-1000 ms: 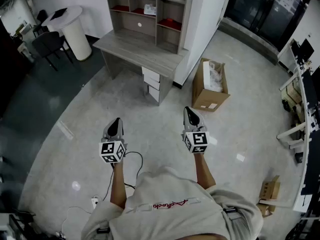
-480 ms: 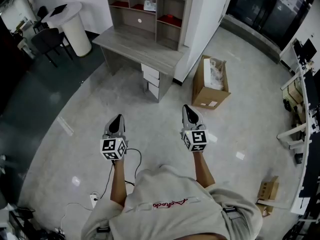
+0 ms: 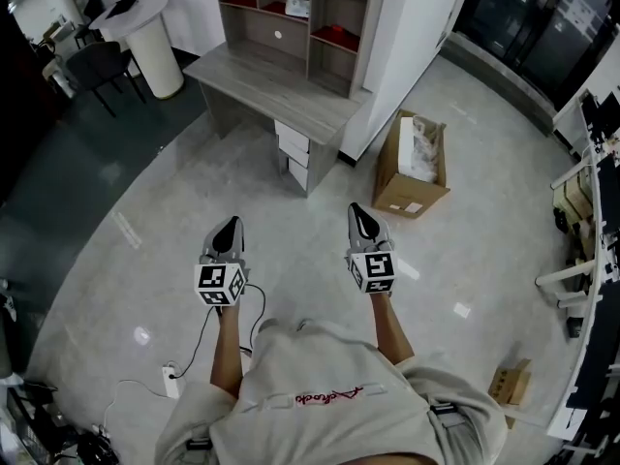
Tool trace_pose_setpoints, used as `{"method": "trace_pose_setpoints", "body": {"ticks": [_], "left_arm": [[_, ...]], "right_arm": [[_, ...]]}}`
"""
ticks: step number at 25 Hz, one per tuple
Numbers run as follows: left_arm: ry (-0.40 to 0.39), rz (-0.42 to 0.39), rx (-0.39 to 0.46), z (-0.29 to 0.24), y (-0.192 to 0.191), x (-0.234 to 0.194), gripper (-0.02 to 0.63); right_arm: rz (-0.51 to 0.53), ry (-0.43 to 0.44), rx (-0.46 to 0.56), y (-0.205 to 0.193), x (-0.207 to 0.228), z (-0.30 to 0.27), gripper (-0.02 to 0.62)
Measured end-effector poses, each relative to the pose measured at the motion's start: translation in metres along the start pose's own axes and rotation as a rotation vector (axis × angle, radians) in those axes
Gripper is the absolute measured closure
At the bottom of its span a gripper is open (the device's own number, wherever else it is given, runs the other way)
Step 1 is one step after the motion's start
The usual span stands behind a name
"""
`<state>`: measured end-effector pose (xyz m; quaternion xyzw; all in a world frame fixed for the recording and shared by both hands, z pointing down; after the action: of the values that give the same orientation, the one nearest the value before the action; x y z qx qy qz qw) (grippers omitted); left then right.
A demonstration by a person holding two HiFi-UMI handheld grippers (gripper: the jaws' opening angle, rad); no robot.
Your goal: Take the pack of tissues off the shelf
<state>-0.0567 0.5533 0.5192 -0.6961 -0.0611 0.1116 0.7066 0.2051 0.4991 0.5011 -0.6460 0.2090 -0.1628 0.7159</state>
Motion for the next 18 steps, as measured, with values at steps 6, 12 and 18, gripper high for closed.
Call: {"method": "trace_pose_setpoints", "body": {"ticks": [6,12,18], "left_arm": [[0.012,0.003,-0.015,-0.012,-0.008,0.011,0.607],[0.000,0.013,-0.038,-0.038,-0.016,0.009,0.607],[-0.043,0.034,-0.054,-0.088,-0.030,0.003,0.607]], "right_arm": [[-0.013,0.041,0.005,-0.005,0.008,-0.012,0.589],[-0.043,0.064,-0.002,-0.011,0.019,-0.034,0.589],[-0.034,0.059,-0.016,-0.022,0.036,-0.072,0.589]]}}
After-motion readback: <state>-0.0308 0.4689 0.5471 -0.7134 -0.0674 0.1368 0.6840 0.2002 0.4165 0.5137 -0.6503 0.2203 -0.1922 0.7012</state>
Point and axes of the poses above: the fingertips, and each gripper's own axes: z backward along the fingers, x to its right, y out of its top, the point moved 1 cm from there along z, backward along the fingers, and after that the axes turned 8 degrees about x, right-handed, at the moved point
